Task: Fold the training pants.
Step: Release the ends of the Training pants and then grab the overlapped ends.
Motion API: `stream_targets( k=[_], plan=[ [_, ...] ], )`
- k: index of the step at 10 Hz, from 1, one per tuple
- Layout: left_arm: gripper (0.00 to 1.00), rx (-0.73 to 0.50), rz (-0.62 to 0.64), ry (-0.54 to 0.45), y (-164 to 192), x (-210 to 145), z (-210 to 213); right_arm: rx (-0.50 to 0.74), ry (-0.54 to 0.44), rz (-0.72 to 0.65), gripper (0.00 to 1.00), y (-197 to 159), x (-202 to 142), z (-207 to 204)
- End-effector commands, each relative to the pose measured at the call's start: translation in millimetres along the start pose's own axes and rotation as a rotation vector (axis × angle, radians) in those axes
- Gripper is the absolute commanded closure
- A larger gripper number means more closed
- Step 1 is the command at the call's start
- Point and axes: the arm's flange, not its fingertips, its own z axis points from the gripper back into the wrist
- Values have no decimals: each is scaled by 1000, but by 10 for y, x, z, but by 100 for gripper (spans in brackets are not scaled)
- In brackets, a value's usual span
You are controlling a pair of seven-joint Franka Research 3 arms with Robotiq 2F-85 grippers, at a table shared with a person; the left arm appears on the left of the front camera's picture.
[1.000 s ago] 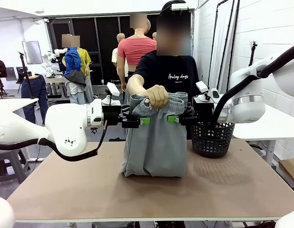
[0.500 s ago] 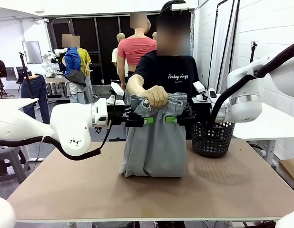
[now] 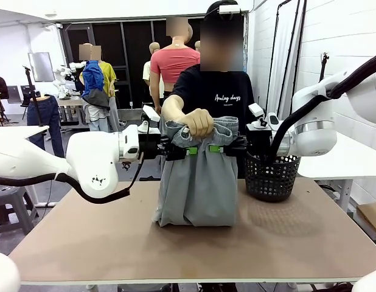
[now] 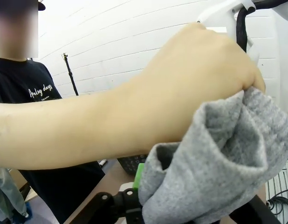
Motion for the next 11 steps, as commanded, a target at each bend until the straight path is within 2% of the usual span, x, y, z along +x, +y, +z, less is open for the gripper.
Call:
stream_targets(
  k=[1,6,7,8,9,11],
  plan=[
    [100,57,30,-36,-10,-27,-78,-1,18,-25,100,-87,36,-34],
    [100,26,47,-37,21,-36,-88,35,72,-28,100,-134,27,-74],
    [100,39,26,-68,42,-30,-93,37,88,-28,100,-156,12,-104],
    [100,-31,39,-100,55,-37,-87,29,104,-13,100,-203,25,-154],
    [100,3,27,5,22,-34,0,28,48,-10,100,-76,1,-20],
    [100,3,27,5,22,-34,0,28,48,-10,100,-76,1,-20]
  ],
)
